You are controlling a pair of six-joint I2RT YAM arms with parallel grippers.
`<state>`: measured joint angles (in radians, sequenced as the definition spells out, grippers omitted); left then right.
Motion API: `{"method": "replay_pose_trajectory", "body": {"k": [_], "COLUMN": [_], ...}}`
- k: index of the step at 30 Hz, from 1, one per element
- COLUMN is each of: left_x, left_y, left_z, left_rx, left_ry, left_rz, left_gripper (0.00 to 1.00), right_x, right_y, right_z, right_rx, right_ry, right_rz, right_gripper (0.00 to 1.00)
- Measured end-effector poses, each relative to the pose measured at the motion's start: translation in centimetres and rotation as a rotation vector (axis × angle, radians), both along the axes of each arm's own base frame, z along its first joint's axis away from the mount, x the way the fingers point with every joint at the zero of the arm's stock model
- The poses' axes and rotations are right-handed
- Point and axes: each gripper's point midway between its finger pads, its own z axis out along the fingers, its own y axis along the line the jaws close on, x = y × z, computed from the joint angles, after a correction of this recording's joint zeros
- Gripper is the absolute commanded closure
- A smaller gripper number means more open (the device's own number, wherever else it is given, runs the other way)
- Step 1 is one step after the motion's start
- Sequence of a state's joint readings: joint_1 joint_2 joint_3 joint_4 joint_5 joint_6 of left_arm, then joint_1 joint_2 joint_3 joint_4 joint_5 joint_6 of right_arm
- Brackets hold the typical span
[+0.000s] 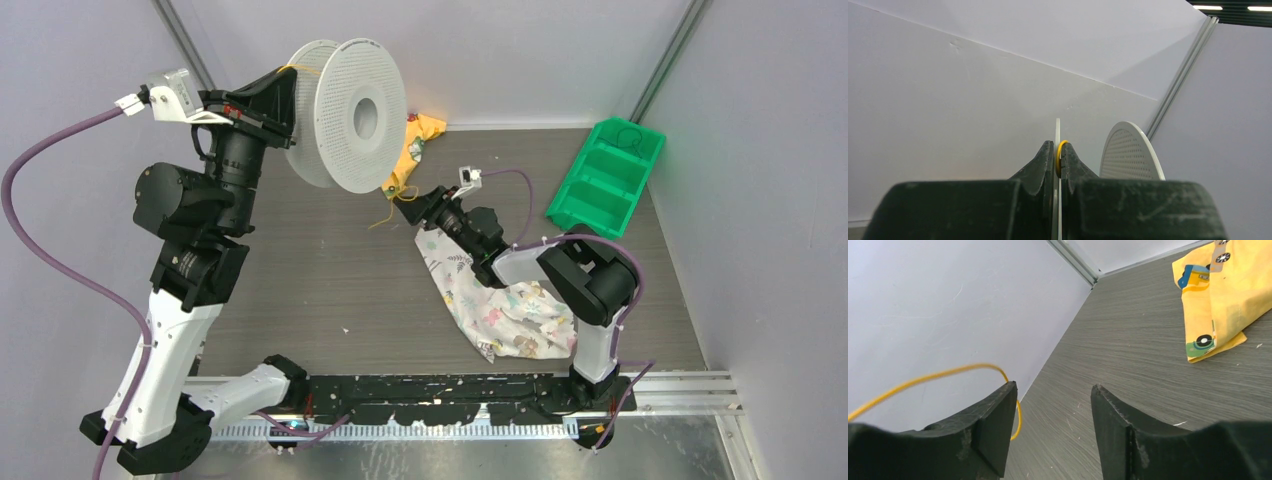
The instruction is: Wrap the cables
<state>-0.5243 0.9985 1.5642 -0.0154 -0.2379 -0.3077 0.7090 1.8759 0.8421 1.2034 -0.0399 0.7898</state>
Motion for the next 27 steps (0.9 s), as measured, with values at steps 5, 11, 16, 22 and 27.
{"method": "replay_pose_trajectory", "body": {"k": [5, 11, 16, 22, 27], "left_x": [0.0, 0.0, 0.0, -0.1, -0.1], "left_y": [0.0, 0.0, 0.0, 0.0, -0.1], "left_z": [0.0, 0.0, 0.0, 0.1, 0.1], "left_rx": [0.0, 0.0, 0.0, -0.001, -0.003], "left_ry": [0.0, 0.0, -0.001, -0.004, -0.004], "left_rz": [0.0, 0.0, -0.001, -0.004, -0.006], "left_gripper": [1.0, 1.0, 0.99, 0.99, 0.99], "right_x": [-0.1, 0.0, -0.2, 0.2, 0.9], "right_y": [0.3, 0.4, 0.6, 1.0, 1.9], "right_z": [-0.6, -1.0, -1.2, -0.1, 0.1], "right_rx": [0.004, 0.024, 0.026, 0.044, 0.067], "right_ry": [0.02, 0.037, 0.044, 0.025, 0.031], "right_rz": [0.018, 0.028, 0.041, 0.046, 0.06], "right_gripper": [0.4, 0.38, 0.34, 0.32, 0.59]}}
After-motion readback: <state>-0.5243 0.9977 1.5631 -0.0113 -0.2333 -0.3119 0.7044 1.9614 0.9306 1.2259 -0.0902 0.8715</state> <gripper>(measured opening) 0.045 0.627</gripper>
